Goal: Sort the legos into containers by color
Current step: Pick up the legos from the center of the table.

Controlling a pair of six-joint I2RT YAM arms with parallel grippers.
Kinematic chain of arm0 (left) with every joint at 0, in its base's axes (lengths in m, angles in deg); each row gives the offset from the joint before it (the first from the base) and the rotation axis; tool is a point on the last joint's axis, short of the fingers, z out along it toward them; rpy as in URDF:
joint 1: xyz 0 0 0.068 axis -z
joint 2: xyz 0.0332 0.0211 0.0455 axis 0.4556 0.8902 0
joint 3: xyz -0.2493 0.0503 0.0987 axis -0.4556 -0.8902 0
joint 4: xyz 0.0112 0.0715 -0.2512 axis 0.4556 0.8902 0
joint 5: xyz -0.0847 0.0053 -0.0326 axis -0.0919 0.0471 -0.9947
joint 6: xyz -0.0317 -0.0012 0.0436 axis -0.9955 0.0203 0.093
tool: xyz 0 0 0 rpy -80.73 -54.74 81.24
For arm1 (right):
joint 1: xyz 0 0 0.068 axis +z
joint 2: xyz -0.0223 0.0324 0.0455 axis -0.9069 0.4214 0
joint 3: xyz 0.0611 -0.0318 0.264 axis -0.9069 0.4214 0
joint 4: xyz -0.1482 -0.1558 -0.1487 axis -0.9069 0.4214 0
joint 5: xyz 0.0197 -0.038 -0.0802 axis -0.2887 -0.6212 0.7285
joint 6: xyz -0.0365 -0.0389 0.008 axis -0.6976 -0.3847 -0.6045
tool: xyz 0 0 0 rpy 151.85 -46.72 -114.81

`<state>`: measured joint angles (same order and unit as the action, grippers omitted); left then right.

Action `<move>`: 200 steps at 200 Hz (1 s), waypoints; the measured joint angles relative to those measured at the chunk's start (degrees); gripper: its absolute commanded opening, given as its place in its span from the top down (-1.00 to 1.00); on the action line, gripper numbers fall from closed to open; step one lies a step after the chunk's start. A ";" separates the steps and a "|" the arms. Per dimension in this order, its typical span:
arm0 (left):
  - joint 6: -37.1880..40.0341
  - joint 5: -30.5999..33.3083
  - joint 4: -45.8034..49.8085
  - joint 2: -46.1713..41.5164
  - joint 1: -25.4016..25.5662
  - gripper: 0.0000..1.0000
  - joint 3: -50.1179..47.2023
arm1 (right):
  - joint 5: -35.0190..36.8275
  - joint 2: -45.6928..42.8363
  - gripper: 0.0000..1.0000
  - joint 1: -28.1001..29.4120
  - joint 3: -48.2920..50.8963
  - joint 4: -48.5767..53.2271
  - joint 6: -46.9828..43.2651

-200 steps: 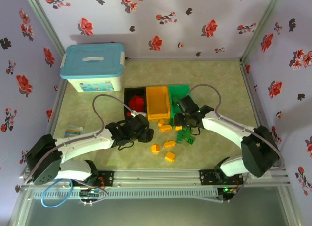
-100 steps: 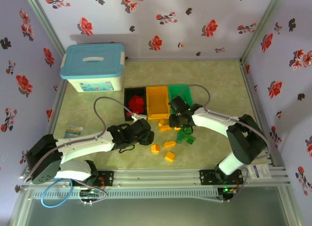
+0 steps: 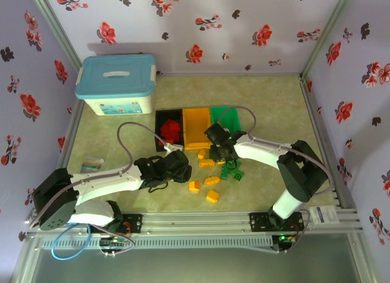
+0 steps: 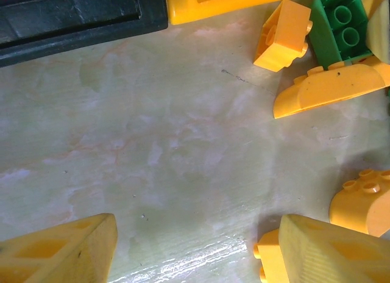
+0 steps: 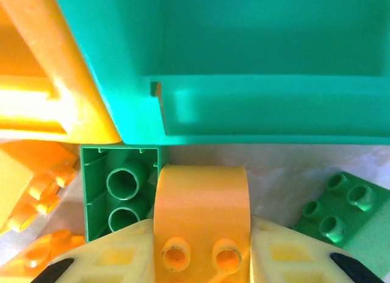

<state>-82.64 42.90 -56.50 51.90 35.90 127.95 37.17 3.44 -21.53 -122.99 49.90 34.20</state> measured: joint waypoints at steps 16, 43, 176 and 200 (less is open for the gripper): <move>0.02 0.57 0.00 -0.15 0.70 -0.41 0.00 | 0.28 -1.90 0.49 0.26 -0.07 1.07 -0.02; 0.24 1.60 -0.09 -1.33 2.54 -0.42 -0.04 | 0.96 -6.58 0.48 0.35 -1.46 3.26 -0.02; -1.33 7.06 0.55 -6.78 6.49 -0.42 -2.51 | 2.49 0.68 0.47 0.33 -20.57 6.05 -3.72; -1.75 7.61 0.72 -7.10 6.56 -0.42 -2.93 | 2.19 -1.03 0.45 0.35 -18.64 5.49 -3.67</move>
<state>-84.39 50.50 -55.78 44.80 42.45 125.02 39.36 2.41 -21.18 -141.63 55.39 30.53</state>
